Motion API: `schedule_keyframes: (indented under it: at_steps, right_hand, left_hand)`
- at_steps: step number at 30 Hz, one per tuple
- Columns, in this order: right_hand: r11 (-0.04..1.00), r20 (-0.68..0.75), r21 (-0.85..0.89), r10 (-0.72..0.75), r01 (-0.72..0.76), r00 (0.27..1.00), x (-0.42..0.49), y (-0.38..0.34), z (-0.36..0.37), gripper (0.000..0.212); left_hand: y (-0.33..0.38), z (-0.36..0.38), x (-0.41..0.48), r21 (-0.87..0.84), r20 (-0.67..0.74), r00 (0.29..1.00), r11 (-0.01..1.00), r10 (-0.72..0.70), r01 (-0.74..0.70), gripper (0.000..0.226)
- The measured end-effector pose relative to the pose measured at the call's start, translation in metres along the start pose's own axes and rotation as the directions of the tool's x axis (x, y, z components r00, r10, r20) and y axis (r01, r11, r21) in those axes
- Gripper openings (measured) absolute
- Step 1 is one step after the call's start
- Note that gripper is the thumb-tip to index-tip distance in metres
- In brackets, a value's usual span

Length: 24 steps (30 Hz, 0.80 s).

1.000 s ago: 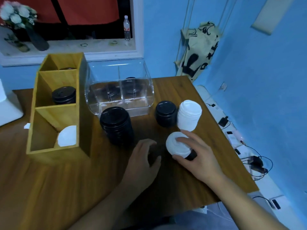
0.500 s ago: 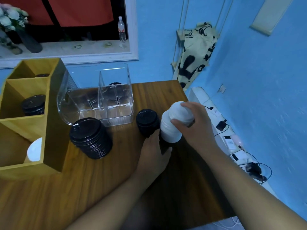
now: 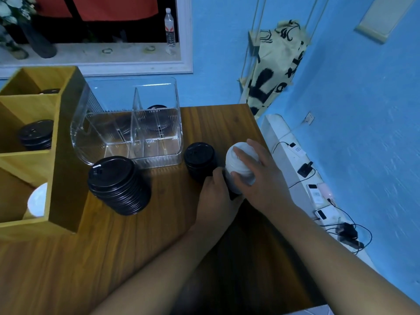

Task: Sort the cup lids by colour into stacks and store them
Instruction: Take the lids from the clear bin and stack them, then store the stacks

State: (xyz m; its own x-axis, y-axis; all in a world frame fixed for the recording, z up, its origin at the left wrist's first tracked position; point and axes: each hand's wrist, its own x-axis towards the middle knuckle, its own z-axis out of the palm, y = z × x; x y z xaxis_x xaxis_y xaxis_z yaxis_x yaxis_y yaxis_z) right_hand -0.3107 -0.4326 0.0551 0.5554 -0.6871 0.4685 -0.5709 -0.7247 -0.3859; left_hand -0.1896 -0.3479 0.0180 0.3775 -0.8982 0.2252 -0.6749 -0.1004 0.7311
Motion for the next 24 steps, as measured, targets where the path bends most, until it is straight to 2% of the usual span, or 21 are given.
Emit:
schedule_keyframes:
  at_steps: [6,11,14,19,22,24]
  right_hand:
    - [0.996,0.008,-0.063,-0.066,0.067,0.998,-0.002,0.006,0.006,0.057]
    - [0.992,0.012,-0.07,-0.1,0.101,0.995,-0.002,0.01,0.008,0.057]
    - [0.994,0.028,-0.059,-0.089,0.091,0.996,0.005,0.016,0.009,0.058]
    - [0.996,0.053,-0.062,-0.064,0.067,0.997,0.02,0.019,0.01,0.06]
    - [0.999,0.073,-0.015,-0.035,0.036,0.997,0.024,0.018,0.011,0.062]
    - [0.999,0.082,0.004,-0.038,0.037,0.996,0.027,0.017,0.013,0.062]
  left_hand:
    - [-0.002,0.001,0.005,0.062,-0.011,0.998,0.996,0.058,-0.057,0.067]
    - [0.0,-0.005,0.003,0.059,0.038,0.998,0.997,0.046,-0.049,0.07]
    - [-0.006,-0.023,-0.01,0.018,0.063,0.998,1.0,-0.014,0.013,0.063]
    - [-0.035,-0.056,-0.026,-0.011,-0.15,0.971,0.982,-0.189,0.189,0.063]
    - [-0.045,-0.063,-0.013,-0.013,-0.143,0.958,0.968,-0.249,0.25,0.07]
    - [-0.044,-0.062,-0.001,-0.008,-0.137,0.963,0.972,-0.234,0.235,0.068]
